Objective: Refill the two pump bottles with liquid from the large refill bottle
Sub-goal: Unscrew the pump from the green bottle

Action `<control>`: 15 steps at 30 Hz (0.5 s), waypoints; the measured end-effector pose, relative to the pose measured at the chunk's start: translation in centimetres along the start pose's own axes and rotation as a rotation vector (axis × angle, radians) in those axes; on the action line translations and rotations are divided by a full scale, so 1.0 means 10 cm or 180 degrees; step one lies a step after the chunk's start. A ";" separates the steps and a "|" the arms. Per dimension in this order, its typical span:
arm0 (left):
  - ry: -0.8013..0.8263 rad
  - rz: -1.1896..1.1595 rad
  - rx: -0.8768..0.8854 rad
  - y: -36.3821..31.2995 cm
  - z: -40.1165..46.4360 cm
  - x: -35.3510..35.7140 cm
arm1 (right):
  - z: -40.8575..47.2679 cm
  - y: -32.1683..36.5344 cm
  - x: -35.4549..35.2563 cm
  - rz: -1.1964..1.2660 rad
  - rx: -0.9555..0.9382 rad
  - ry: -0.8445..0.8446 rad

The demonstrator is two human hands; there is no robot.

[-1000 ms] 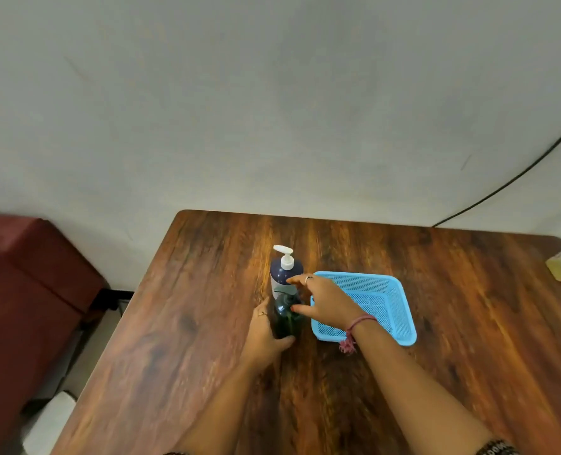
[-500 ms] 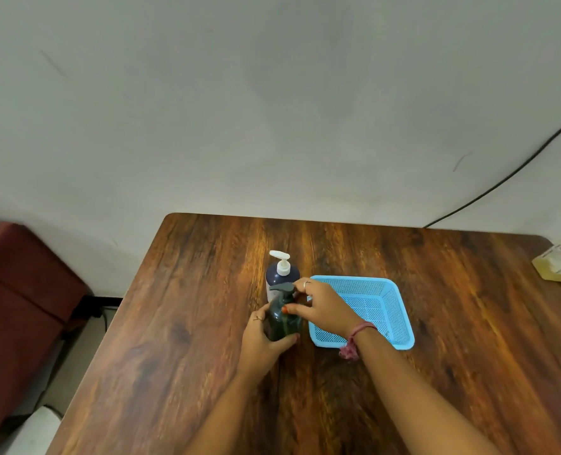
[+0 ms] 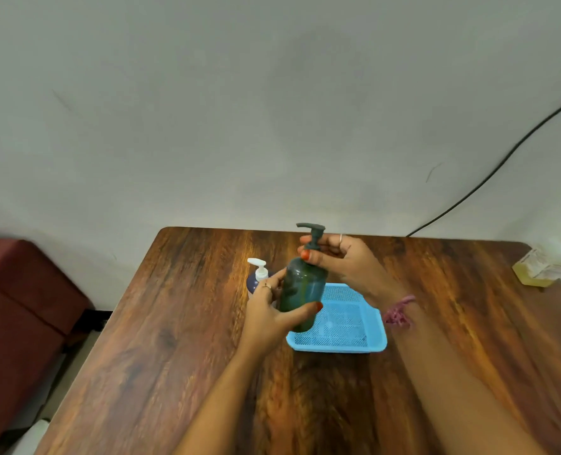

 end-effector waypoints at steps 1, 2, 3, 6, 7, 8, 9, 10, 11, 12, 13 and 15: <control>0.0071 -0.0073 -0.0013 -0.07 0.00 0.09 | -0.03 0.06 -0.10 0.0038 0.0004 0.0074; 0.0121 -0.0109 -0.0024 -0.12 0.00 0.16 | -0.05 0.12 -0.18 0.0006 -0.0004 0.0129; 0.0144 -0.0102 -0.0012 -0.18 0.00 0.24 | -0.07 0.18 -0.28 -0.0073 -0.0028 0.0141; -0.0058 0.0023 0.0104 -0.33 0.00 0.47 | -0.14 0.32 -0.55 -0.0285 -0.0108 -0.0042; -0.0185 0.0050 0.0156 -0.36 0.00 0.52 | -0.16 0.35 -0.62 -0.0332 -0.0126 -0.0148; -0.0294 0.0088 0.0213 -0.40 0.00 0.60 | -0.19 0.39 -0.68 -0.0366 -0.0150 -0.0253; -0.0381 0.0145 0.0279 -0.44 0.00 0.67 | -0.23 0.42 -0.74 -0.0375 -0.0192 -0.0357; -0.0448 0.0209 0.0344 -0.47 0.00 0.74 | -0.27 0.45 -0.78 -0.0329 -0.0228 -0.0471; -0.0505 0.0264 0.0404 -0.51 0.00 0.81 | -0.31 0.48 -0.82 -0.0214 -0.0263 -0.0591; -0.0548 0.0298 0.0459 -0.54 0.00 0.86 | -0.34 0.50 -0.85 -0.0057 -0.0285 -0.0692; -0.0575 0.0321 0.0516 -0.58 -0.01 0.92 | -0.38 0.51 -0.90 0.0090 -0.0314 -0.0772; -0.0588 0.0344 0.0570 -0.65 -0.01 1.03 | -0.43 0.56 -1.00 0.0209 -0.0377 -0.0853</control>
Point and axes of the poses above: each hand's wrist, its own z-axis towards the middle knuckle, its own x-axis out of the palm, y = z × x, the point moved 4 cm from there along z, towards the middle knuckle, and after that the axes turned 14 degrees about -z, right-handed, at the moved point
